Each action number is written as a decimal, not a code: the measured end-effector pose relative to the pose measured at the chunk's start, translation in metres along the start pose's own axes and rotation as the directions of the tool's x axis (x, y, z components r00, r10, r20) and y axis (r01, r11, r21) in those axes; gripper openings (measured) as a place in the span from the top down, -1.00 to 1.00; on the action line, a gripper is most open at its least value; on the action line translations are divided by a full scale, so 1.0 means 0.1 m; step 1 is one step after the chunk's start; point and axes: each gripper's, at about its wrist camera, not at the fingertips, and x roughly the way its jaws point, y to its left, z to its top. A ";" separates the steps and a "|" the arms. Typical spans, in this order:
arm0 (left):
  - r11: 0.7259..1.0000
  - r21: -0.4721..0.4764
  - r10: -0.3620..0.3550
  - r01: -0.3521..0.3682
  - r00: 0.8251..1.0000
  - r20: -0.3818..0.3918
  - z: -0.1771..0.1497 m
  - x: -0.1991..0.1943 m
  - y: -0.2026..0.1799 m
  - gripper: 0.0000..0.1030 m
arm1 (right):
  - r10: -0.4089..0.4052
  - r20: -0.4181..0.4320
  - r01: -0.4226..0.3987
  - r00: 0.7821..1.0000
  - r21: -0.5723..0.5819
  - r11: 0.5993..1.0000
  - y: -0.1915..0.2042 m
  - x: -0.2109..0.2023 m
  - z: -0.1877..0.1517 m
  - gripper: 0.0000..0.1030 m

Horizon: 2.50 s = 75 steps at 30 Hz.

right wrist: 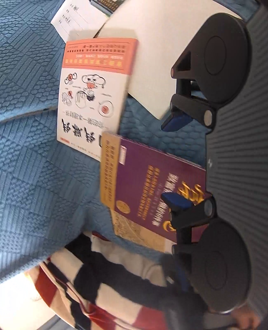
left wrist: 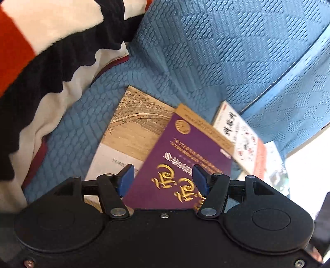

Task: Organize objects
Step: 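Lay the purple book flat on the tan book and open both grippers, then withdraw both tools up from the stacked purple and tan books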

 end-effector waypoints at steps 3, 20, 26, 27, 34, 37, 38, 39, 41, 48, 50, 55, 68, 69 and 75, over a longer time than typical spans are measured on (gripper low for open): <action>0.999 0.009 0.031 -0.031 0.999 -0.022 0.01 0.12 0.02 -0.16 | -0.008 0.019 0.008 1.000 -0.002 1.000 0.08 -0.01 -0.10 -0.30; 0.987 0.128 0.099 -0.093 0.994 -0.044 -0.02 0.31 -0.02 -0.04 | -0.012 0.007 0.012 1.000 0.010 1.000 0.15 0.16 -0.24 0.39; 0.985 0.135 0.116 -0.108 0.992 -0.057 -0.08 0.24 0.00 0.06 | 0.020 -0.007 -0.020 1.000 -0.060 0.998 0.15 0.20 -0.22 0.39; 0.987 0.121 0.110 -0.102 0.992 -0.060 -0.08 0.22 0.02 0.07 | 0.027 -0.013 -0.028 1.000 -0.060 0.998 0.15 0.21 -0.21 0.39; 0.982 0.115 0.161 -0.150 0.982 -0.099 -0.23 0.07 0.03 0.07 | 0.046 -0.040 -0.050 0.998 -0.114 0.992 0.25 0.22 -0.23 0.39; 0.976 0.122 0.195 -0.183 0.975 -0.103 -0.31 0.01 0.01 0.07 | 0.062 -0.054 -0.069 0.997 -0.133 0.989 0.29 0.22 -0.27 0.39; 0.975 0.118 0.200 -0.188 0.974 -0.105 -0.33 -0.01 0.02 0.07 | 0.070 -0.058 -0.077 0.996 -0.135 0.988 0.29 0.21 -0.28 0.39; 0.975 0.114 0.204 -0.191 0.973 -0.108 -0.35 -0.03 0.03 0.07 | 0.076 -0.063 -0.084 0.995 -0.138 0.987 0.29 0.21 -0.29 0.39; 0.973 0.114 0.211 -0.199 0.971 -0.109 -0.39 -0.06 0.03 0.07 | 0.085 -0.071 -0.095 0.994 -0.145 0.985 0.29 0.20 -0.31 0.39; 0.968 0.117 0.235 -0.222 0.966 -0.108 -0.48 -0.10 0.01 0.07 | 0.087 -0.073 -0.098 0.994 -0.156 0.983 0.31 0.14 -0.41 0.39; 0.968 0.116 0.237 -0.224 0.966 -0.106 -0.49 -0.10 0.02 0.07 | 0.087 -0.072 -0.097 0.994 -0.155 0.983 0.32 0.13 -0.42 0.39; 0.971 0.111 0.223 -0.212 0.970 -0.100 -0.48 -0.13 0.02 0.02 | 0.087 -0.075 -0.095 0.993 -0.109 0.990 0.30 0.13 -0.39 0.40; 0.970 0.150 0.189 -0.191 0.982 0.030 -0.46 -0.75 -0.31 0.06 | 0.093 0.109 -0.074 0.990 -0.170 0.983 0.60 -0.63 -0.12 0.44; 0.970 0.154 0.183 -0.187 0.982 0.043 -0.46 -0.82 -0.36 0.06 | 0.096 0.125 -0.073 0.987 -0.179 0.981 0.63 -0.72 -0.10 0.44; 0.970 0.194 0.128 -0.148 0.985 0.115 -0.47 -1.29 -0.67 0.06 | 0.102 0.213 -0.056 0.972 -0.211 0.976 0.72 -1.29 -0.04 0.44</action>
